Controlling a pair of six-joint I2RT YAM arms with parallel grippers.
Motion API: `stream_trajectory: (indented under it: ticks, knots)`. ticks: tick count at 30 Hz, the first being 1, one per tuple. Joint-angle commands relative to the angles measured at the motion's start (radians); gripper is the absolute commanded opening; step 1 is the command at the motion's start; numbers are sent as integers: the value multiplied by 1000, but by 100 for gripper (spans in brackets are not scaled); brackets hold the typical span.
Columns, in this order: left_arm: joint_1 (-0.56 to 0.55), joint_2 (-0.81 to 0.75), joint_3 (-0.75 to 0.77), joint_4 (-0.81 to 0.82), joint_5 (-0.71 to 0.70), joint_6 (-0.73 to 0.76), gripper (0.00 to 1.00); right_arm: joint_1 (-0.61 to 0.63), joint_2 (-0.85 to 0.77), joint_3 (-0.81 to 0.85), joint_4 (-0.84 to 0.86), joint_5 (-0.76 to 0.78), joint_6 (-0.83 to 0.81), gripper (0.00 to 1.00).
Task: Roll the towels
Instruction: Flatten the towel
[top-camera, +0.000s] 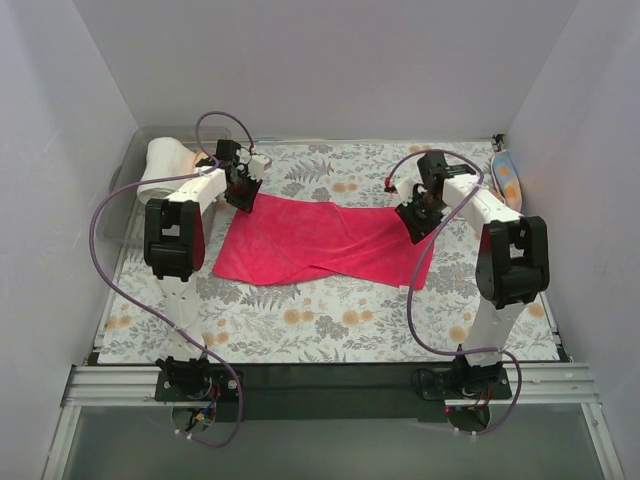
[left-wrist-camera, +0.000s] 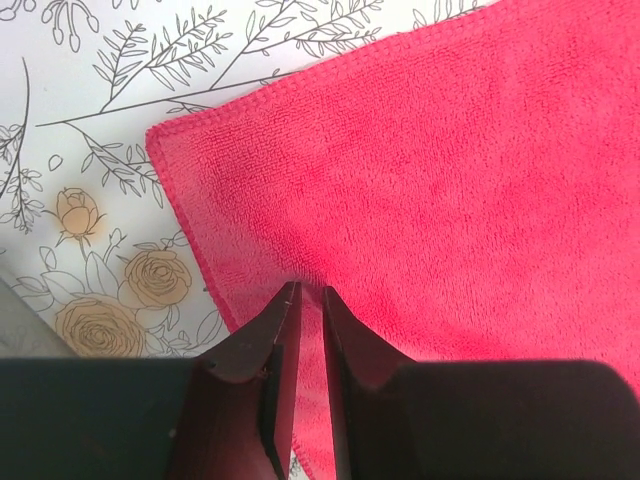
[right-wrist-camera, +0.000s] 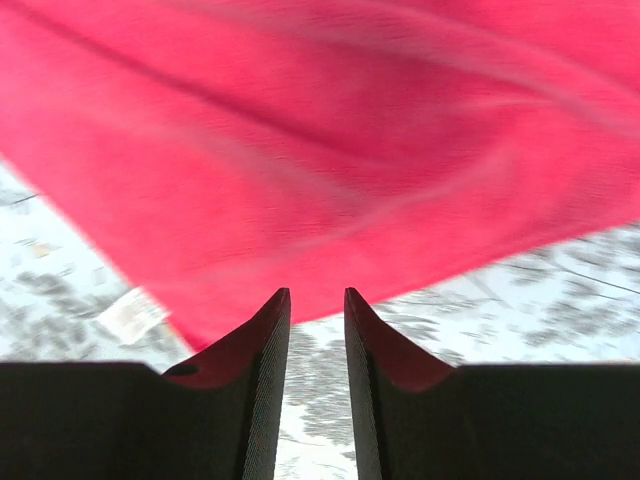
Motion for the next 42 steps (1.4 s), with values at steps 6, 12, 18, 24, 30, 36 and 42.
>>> stream_trajectory:
  ticks: [6,12,18,24,30,36,42]
  knots:
    - [3,-103,-56,20,19,4,16,122,-35,-229,-68,-98,16,28]
    - [4,-103,-103,23,9,16,16,128,-27,-344,-25,40,-25,24]
    - [7,-28,-123,21,-75,50,10,119,-142,-517,-19,178,-174,22]
    - [19,37,-57,1,-93,52,7,59,-139,-528,0,224,-203,23]
    - [21,-82,-45,-88,136,137,20,55,-175,-395,-71,89,-188,47]
    - [21,-311,-120,-198,265,294,42,44,-271,-303,-161,-35,-165,48]
    - [19,-425,-249,-312,199,417,33,-21,-285,-395,-158,29,-164,32]
